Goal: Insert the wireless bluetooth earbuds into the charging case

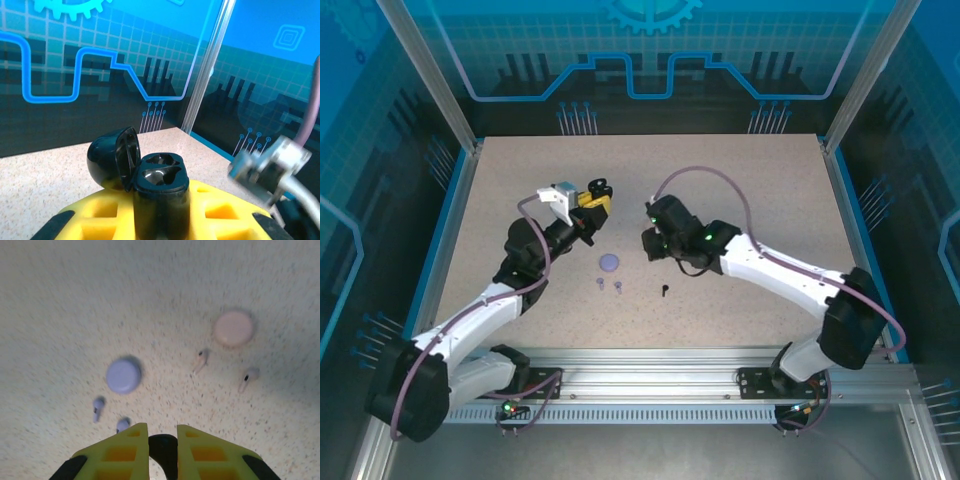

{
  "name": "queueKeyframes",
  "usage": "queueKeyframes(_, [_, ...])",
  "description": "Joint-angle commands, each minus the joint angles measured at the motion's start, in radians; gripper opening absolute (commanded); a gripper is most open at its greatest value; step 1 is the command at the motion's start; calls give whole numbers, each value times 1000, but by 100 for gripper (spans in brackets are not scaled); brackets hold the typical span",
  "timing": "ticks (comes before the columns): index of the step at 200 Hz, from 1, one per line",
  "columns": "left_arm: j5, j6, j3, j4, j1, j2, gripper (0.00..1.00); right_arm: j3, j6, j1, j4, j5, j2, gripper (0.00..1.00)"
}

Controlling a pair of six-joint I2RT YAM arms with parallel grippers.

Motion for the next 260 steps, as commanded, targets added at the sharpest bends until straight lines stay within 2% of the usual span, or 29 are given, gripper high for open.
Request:
queueKeyframes(1, [35,59,-21,184,-16,28,0,64,-58,-39,-27,-34,-77,16])
queueKeyframes(37, [69,137,-29,305,-52,82,0,134,-102,-83,-10,-64,-152,16])
queueKeyframes(81, [116,225,-7,357,-94,133,0,179,-164,-101,92,-115,-205,16])
queueKeyframes(178, [236,251,52,388,-128,191,0,-21,-267,-100,494,-350,-280,16])
queueKeyframes(260, [244,245,57,418,-131,215,0,-83,-245,-76,567,-376,-276,16])
